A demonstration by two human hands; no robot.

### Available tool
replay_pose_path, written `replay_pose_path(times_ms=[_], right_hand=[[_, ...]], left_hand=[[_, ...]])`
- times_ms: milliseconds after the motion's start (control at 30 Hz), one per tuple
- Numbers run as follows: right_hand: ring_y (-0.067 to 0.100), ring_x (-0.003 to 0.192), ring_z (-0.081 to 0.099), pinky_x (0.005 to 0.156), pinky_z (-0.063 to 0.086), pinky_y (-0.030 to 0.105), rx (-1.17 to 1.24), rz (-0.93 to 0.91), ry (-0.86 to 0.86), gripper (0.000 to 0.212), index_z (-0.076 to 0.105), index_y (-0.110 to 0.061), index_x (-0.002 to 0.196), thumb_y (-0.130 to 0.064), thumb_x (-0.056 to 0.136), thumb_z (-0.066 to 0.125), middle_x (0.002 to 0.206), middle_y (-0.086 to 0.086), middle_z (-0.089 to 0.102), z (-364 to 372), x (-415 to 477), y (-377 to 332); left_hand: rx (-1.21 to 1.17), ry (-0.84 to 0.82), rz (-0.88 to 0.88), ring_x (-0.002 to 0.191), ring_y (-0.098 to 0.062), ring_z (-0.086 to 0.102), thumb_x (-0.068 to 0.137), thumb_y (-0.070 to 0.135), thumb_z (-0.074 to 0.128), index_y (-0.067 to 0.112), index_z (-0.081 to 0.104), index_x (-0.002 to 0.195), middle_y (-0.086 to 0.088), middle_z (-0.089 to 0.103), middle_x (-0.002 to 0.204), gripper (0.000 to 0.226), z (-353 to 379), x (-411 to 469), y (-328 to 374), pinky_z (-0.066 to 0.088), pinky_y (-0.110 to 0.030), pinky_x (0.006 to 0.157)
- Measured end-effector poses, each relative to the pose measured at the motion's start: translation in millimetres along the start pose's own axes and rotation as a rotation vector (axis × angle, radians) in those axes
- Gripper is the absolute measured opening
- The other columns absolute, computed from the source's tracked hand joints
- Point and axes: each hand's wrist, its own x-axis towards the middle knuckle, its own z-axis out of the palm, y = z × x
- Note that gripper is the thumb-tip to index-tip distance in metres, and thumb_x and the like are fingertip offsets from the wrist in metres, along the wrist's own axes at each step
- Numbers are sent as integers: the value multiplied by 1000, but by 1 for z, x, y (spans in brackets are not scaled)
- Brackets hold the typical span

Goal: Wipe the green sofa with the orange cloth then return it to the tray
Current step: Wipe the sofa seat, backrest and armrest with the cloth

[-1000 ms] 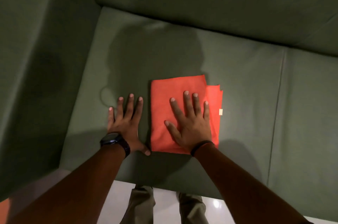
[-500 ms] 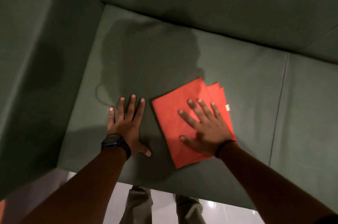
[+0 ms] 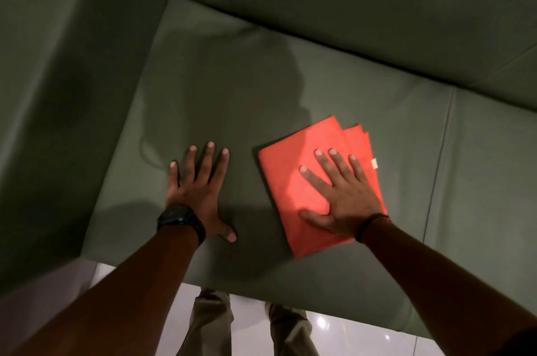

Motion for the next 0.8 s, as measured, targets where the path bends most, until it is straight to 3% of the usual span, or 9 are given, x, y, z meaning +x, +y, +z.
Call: replay_pose_path(times_ms=[100, 200, 267, 367, 400, 467, 567, 700, 800], right_hand=[[32, 145, 10, 114, 6, 56, 96, 310, 36, 82, 20, -36, 147, -75, 76, 37, 157, 8, 17, 0, 2, -41], [39, 144, 8, 111, 6, 63, 124, 391, -20, 83, 16, -30, 148, -73, 80, 32, 158, 11, 16, -3, 11, -83], [40, 143, 8, 109, 6, 67, 177, 330, -56, 77, 19, -28, 148, -69, 83, 32, 158, 9, 16, -14, 26, -90], [36, 143, 14, 109, 19, 67, 259, 132, 10, 67, 31, -26, 144, -39, 82, 56, 157, 10, 20, -36, 53, -79], [35, 143, 16, 108, 22, 65, 222, 18, 14, 77, 31, -26, 144, -29, 74, 64, 157, 12, 20, -44, 66, -74], [32, 145, 10, 113, 14, 63, 34, -191, -89, 91, 26, -30, 145, -22, 64, 67, 158, 11, 15, -61, 93, -68], [26, 146, -1, 112, -1, 63, -251, -384, -247, 77, 28, -33, 144, -23, 74, 60, 159, 7, 11, -76, 116, -71], [32, 145, 6, 110, 0, 68, -255, -484, -235, 47, 45, -21, 135, -17, 88, 47, 153, 13, 28, -95, 131, -71], [34, 143, 16, 113, 8, 64, -371, -567, -331, 39, 53, -24, 126, -21, 87, 54, 146, 10, 37, -105, 152, -74]], left_hand=[[-14, -27, -10, 135, -29, -21, 13, 80, 67, 28, -34, 136, -2, -19, 153, 168, -2, -1, 2, 5, -63, 106], [-26, -45, -46, 136, -31, -20, 21, 72, 76, 26, -39, 132, -4, -21, 153, 166, -1, -5, 10, 9, -60, 107], [-82, -44, -59, 137, -31, -16, 32, 61, 82, 22, -28, 139, -6, -18, 154, 158, 0, -14, 16, 10, -56, 109], [-202, 32, -20, 139, -36, 2, 43, 38, 88, 15, 16, 146, -12, 7, 155, 127, 1, -34, 27, 19, -55, 107], [-236, 92, 0, 137, -40, 15, 42, 31, 89, 13, 33, 140, -16, 23, 151, 115, 2, -41, 30, 28, -57, 102], [-296, 224, 28, 119, -45, 43, 33, 23, 87, 13, 55, 121, -20, 50, 131, 95, 2, -49, 39, 44, -59, 86], [-434, 224, -102, 96, -39, 53, 35, 32, 77, 17, 58, 108, -14, 59, 108, 77, 0, -58, 62, 45, -50, 76], [-766, 51, -551, 104, -32, 53, 54, 56, 74, 23, 55, 115, -6, 62, 111, 72, -11, -45, 89, 43, -41, 85], [-644, -67, -618, 107, -27, 53, 65, 58, 68, 26, 57, 111, -3, 61, 116, 57, -8, -26, 95, 42, -37, 85]])
